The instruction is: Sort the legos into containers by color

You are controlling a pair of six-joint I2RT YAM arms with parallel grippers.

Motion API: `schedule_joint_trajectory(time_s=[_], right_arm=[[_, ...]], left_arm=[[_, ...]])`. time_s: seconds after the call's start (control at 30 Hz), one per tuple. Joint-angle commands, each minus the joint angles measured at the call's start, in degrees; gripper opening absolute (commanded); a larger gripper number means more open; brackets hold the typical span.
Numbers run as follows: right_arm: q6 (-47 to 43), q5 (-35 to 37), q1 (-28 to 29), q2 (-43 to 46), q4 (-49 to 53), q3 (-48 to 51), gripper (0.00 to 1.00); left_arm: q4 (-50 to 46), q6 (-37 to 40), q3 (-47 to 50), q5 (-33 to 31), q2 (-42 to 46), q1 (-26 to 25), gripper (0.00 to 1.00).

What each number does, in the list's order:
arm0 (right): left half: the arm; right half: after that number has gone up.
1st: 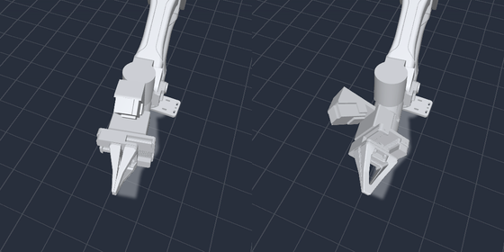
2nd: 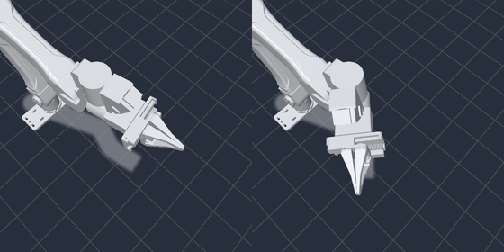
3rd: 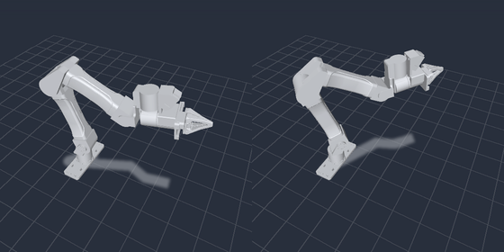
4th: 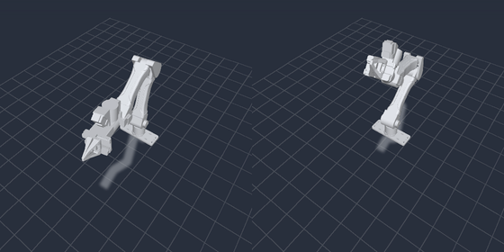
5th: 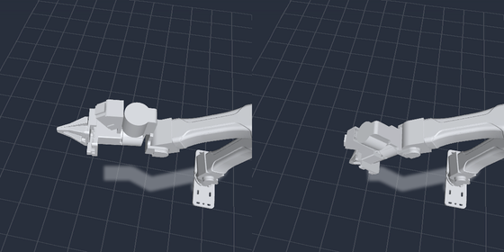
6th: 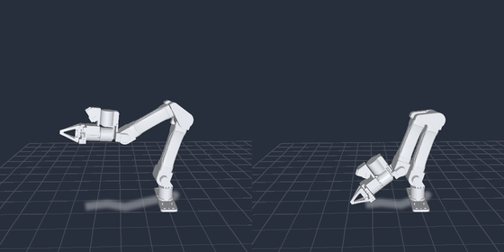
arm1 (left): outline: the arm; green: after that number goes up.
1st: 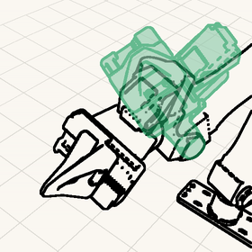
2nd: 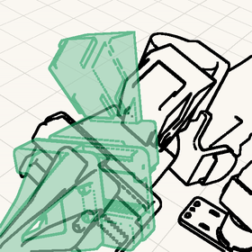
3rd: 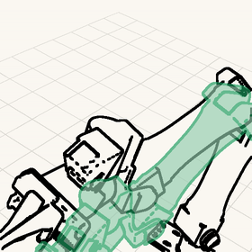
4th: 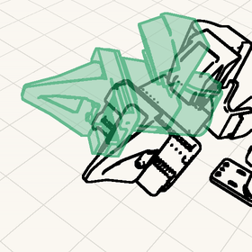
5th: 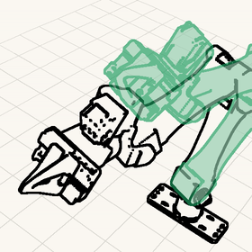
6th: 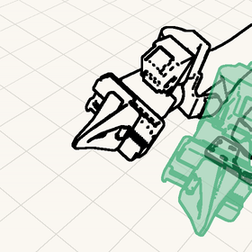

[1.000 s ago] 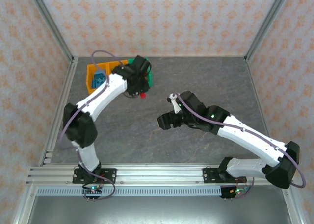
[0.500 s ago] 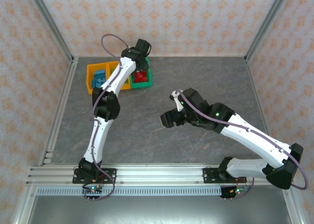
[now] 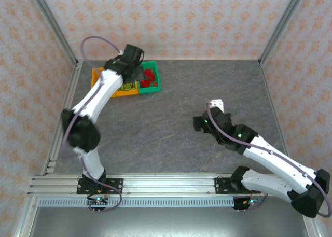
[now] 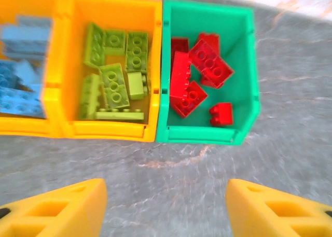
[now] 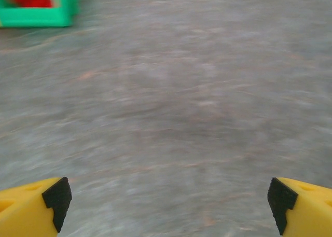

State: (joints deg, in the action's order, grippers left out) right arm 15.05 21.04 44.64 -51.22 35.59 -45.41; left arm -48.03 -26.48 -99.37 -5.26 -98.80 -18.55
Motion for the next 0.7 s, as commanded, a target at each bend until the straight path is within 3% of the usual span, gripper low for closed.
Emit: schedule_joint_trajectory(time_s=[0.0,0.17,0.23,0.37,0.43,0.6,0.67], right_arm=[[-0.4,16.6,-3.5,5.2,-7.7,7.3,0.99],[-7.0,13.8,-15.4,6.2,-19.5,17.6,0.99],[-8.7,7.5,-22.9,3.3,-22.9,17.4,0.99],[-11.1,3.6,-32.0,-8.4,-41.4,20.8,0.99],[-11.4,-1.3,-35.8,-16.0,-49.5,20.8,0.99],[-20.5,-9.1,-37.7,-35.1,-64.9,12.6,0.99],[-17.7,-12.0,-40.8,-37.7,-60.7,9.6,0.96]], left_arm=[[8.0,6.9,13.0,-3.3,13.8,-2.8,0.65],[15.4,9.8,33.6,-6.9,32.4,-4.4,0.85],[20.0,10.8,41.2,-8.4,39.5,-4.4,0.92],[26.8,14.4,53.7,-11.7,50.1,-4.4,1.0],[28.7,16.9,57.7,-12.2,52.2,-4.4,1.0],[34.6,17.3,64.5,-15.9,50.4,-3.3,1.0],[39.9,20.4,67.1,-12.8,48.5,-1.2,1.0]])
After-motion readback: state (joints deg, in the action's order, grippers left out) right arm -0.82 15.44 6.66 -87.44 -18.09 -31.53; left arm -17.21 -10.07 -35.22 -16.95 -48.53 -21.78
